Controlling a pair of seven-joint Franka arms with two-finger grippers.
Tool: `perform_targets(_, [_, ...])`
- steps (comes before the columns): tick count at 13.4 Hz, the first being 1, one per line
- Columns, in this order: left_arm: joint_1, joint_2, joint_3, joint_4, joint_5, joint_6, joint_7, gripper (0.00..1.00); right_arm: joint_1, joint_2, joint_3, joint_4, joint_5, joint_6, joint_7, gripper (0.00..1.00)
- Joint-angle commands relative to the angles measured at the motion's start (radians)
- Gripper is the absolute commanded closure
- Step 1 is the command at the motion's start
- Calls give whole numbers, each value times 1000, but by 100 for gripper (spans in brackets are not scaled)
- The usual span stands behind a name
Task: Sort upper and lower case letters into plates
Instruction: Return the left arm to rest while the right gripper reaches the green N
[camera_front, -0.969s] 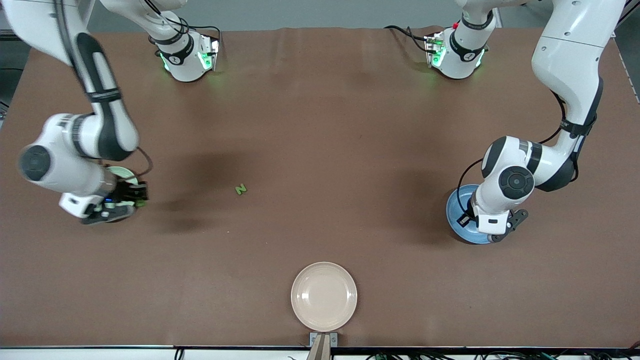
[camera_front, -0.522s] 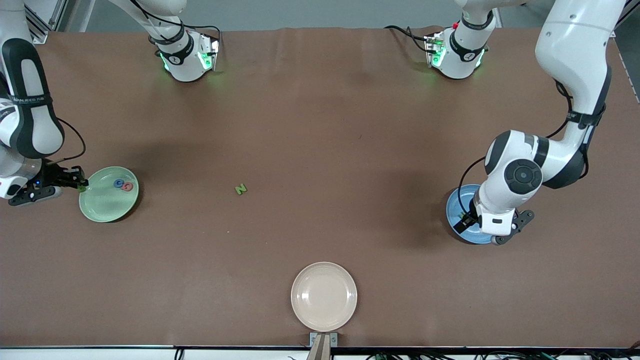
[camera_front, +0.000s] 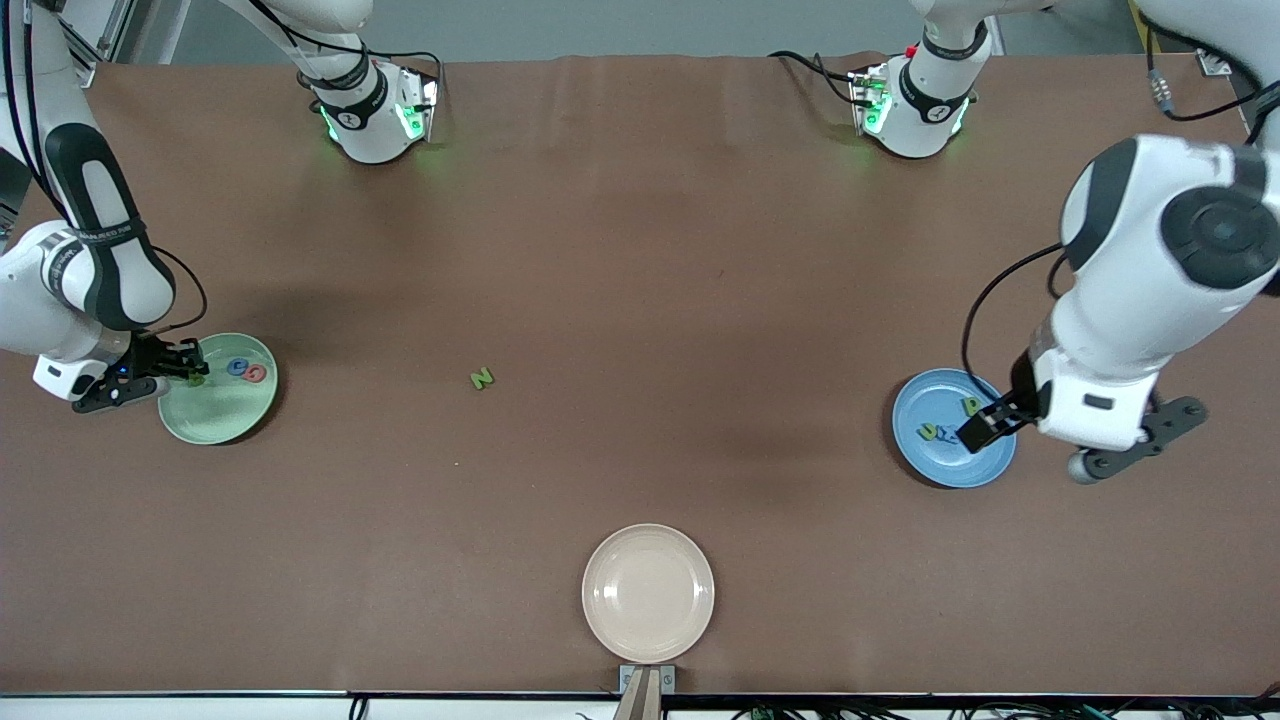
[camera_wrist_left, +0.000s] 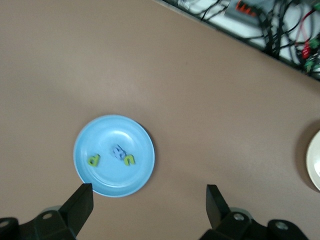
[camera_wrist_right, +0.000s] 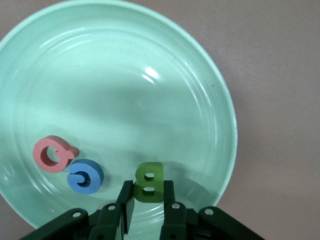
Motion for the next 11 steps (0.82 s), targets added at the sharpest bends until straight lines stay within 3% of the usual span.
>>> perform_targets(1, [22, -51, -1, 2, -20, -109, 79, 0, -9, -10, 12, -16, 2, 10, -1, 97])
perform_targets(2, [26, -68, -1, 20, -15, -141, 112, 0, -6, -10, 12, -16, 2, 8, 0, 81])
perform_targets(3, [28, -88, 2, 21, -9, -166, 166, 0, -2, -10, 12, -15, 2, 2, 6, 41])
perform_targets(4, [43, -110, 0, 21, -20, -198, 232, 0, -2, -13, 12, -15, 5, -2, 11, 22])
perform_targets(7, [68, -200, 16, 13, -47, -276, 462, 0, 28, -54, 14, -10, 5, -50, 23, 11])
perform_targets(10, [-99, -300, 302, -47, -200, -324, 555, 0, 125, -136, 16, -7, 6, -157, 217, 1])
perform_targets(11, [-111, -324, 315, -77, -204, -324, 558, 0, 162, -154, 16, -7, 6, -195, 270, 1])
